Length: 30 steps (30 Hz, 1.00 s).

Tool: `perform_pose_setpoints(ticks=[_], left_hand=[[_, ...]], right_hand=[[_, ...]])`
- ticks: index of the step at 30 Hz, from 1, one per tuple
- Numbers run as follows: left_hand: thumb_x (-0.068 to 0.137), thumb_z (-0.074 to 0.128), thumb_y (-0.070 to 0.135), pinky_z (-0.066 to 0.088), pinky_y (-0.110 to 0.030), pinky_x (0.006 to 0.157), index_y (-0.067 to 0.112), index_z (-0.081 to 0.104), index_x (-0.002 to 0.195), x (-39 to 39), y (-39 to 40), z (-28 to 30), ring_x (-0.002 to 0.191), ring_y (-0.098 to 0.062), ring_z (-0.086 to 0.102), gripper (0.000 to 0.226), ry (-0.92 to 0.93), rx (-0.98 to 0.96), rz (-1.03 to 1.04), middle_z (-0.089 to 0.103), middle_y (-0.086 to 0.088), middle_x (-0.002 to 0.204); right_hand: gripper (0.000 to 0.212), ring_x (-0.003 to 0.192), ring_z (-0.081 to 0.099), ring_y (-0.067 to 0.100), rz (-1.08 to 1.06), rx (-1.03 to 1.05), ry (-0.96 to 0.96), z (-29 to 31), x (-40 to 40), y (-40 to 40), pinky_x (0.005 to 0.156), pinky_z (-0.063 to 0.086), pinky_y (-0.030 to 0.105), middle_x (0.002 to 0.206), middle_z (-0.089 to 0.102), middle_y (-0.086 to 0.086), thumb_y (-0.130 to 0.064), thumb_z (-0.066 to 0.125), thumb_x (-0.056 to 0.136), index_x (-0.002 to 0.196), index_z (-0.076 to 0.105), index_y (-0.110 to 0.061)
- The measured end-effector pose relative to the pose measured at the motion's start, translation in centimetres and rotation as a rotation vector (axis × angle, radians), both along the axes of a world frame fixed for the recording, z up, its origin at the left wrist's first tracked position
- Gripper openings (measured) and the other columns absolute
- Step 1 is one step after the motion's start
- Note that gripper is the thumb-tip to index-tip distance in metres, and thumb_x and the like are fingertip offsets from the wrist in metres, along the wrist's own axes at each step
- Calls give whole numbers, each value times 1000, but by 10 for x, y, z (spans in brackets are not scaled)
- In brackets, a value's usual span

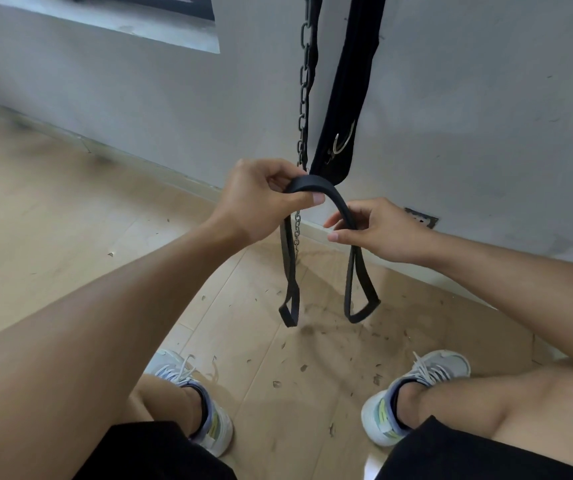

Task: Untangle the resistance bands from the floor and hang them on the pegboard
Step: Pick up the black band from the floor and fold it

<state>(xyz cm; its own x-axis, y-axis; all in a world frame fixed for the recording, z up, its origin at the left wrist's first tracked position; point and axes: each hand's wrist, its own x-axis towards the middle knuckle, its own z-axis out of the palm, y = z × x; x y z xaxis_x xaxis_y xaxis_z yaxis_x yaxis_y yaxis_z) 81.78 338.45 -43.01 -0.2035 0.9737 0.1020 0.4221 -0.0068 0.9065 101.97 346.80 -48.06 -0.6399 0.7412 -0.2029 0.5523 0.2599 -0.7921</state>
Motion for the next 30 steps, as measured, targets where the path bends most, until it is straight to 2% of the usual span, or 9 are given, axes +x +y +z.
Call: perform_pose_setpoints(ticks=[3,10,15,17,19,22,25,27,30], left_hand=[[73,90,28,56,-17,66,27,75,85,-1,0,-2,66,-3,70,20,54,-40,3,74,10,74],[69,93,35,57,-28,71,32,65,107,0,-2,0,67,-7,70,46,150,-116,-32,75,7,77],[65,94,38,62,-44,74,33,65,99,4,-3,-2,70,-20,71,46,140,-133,-8,74,1,78],[65,95,37,60,-38,68,32,65,99,5,-3,-4,68,-17,69,46,160,-129,10,73,0,77],[64,95,38,58,-34,65,33,64,98,6,-3,-6,65,-15,68,45,184,-122,32,72,1,76],[62,95,39,63,-44,64,32,65,94,6,-1,-9,66,-17,70,45,147,-109,101,71,0,70],[65,95,33,64,-43,58,24,66,98,5,1,-7,62,-16,71,45,81,-114,160,68,-1,68],[67,95,28,63,-38,53,18,67,103,2,2,-3,58,-10,70,46,9,-134,201,65,-1,69],[71,93,24,61,-32,52,13,67,106,-6,5,-1,55,-6,69,45,-61,-196,249,63,-2,72]], right_hand=[[20,111,68,15,-23,6,-25,-2,1,2,103,51,35,112,73,-6,-29,74,95,115,73,-28],[23,106,66,11,-30,36,-130,-6,0,5,101,53,39,111,72,-8,-34,78,91,112,71,-29],[43,94,63,11,-58,111,-297,-5,-4,2,76,52,30,103,65,-9,-44,88,78,107,61,-25],[34,87,67,13,22,96,-311,-1,-7,-1,70,52,29,93,69,-7,-39,89,79,97,66,-20],[28,91,72,10,137,-7,-230,2,-11,-10,78,58,29,98,74,-8,-33,89,80,100,73,-22],[32,101,72,6,236,-98,-164,0,-19,-25,91,58,29,112,74,-11,-39,88,80,107,73,-31],[34,100,74,20,268,-195,-91,-7,-24,-34,97,58,36,107,77,5,-34,84,86,105,71,-9],[37,89,74,18,280,-254,-77,-7,-26,-35,90,58,29,95,76,6,-27,81,90,102,63,3],[24,66,67,3,300,-245,-106,0,-27,-30,70,53,19,69,68,-4,-14,77,91,85,57,-3]])
